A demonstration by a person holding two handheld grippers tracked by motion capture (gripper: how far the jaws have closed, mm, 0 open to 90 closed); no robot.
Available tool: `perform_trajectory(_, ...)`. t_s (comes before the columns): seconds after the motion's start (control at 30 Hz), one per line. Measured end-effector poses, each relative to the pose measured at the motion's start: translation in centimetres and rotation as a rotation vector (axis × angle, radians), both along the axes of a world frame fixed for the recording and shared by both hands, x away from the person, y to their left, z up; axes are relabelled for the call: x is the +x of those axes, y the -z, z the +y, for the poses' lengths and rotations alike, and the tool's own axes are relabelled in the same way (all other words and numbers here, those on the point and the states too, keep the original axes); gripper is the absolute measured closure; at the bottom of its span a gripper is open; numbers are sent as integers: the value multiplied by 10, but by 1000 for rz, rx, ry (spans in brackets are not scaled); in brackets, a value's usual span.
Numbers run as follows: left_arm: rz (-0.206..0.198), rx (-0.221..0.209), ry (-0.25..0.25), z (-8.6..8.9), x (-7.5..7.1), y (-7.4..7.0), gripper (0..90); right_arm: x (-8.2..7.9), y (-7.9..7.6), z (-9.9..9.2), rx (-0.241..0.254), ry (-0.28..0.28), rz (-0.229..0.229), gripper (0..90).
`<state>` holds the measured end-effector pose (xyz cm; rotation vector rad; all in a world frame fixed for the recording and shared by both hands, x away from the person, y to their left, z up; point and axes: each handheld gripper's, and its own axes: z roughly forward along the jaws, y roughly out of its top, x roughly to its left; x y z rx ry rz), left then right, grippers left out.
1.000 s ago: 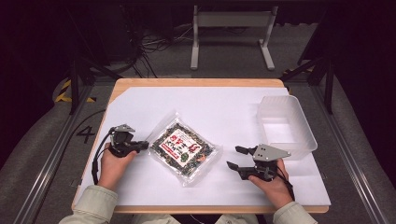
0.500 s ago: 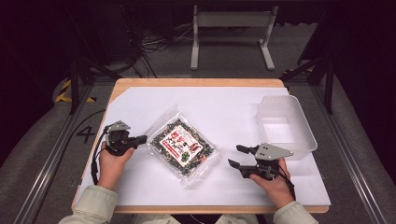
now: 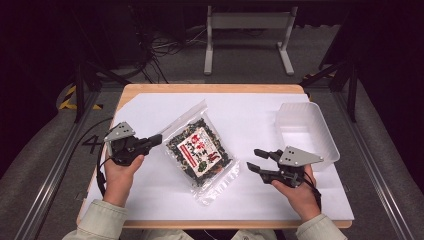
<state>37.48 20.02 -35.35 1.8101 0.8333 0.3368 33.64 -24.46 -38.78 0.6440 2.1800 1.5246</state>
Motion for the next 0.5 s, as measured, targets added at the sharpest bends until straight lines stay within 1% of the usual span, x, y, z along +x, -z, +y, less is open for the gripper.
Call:
perform_trajectory(0.1,-33,-16,24,-7,-6,-10,895,0,-9,1,6,-4,-16,498)
perform_trajectory(0.13,-33,-16,24,-7,-6,-10,895,0,-9,1,6,-4,-16,498)
perform_trajectory(0.17,-53,-18,33,-11,-10,-15,895,0,-11,2,12,-5,-16,511)
perform_trajectory(0.2,-85,-13,56,-17,-13,-23,896,0,-15,2,7,-6,-17,535)
perform_trajectory(0.23,-98,-22,67,-20,-16,-27,896,0,-17,2,6,-7,-16,538)
perform_trajectory(0.27,-98,-22,67,-20,-16,-27,896,0,-17,2,6,-7,-16,538)
perform_trajectory(0.33,-125,-38,93,-27,-21,-36,896,1,-21,2,8,-7,-20,539)
perform_trajectory(0.37,-138,-36,103,-29,-23,-40,896,1,-22,1,12,-1,-21,535)
perform_trajectory(0.4,-152,-41,118,-33,-27,-46,896,2,-25,1,28,3,-24,531)
perform_trajectory(0.43,-152,-41,118,-33,-27,-46,896,2,-25,1,28,3,-24,531)
perform_trajectory(0.47,-170,-41,132,-37,-30,-51,896,2,-29,0,36,3,-33,520)
perform_trajectory(0.5,-177,-40,135,-38,-32,-53,896,3,-30,1,42,3,-33,513)
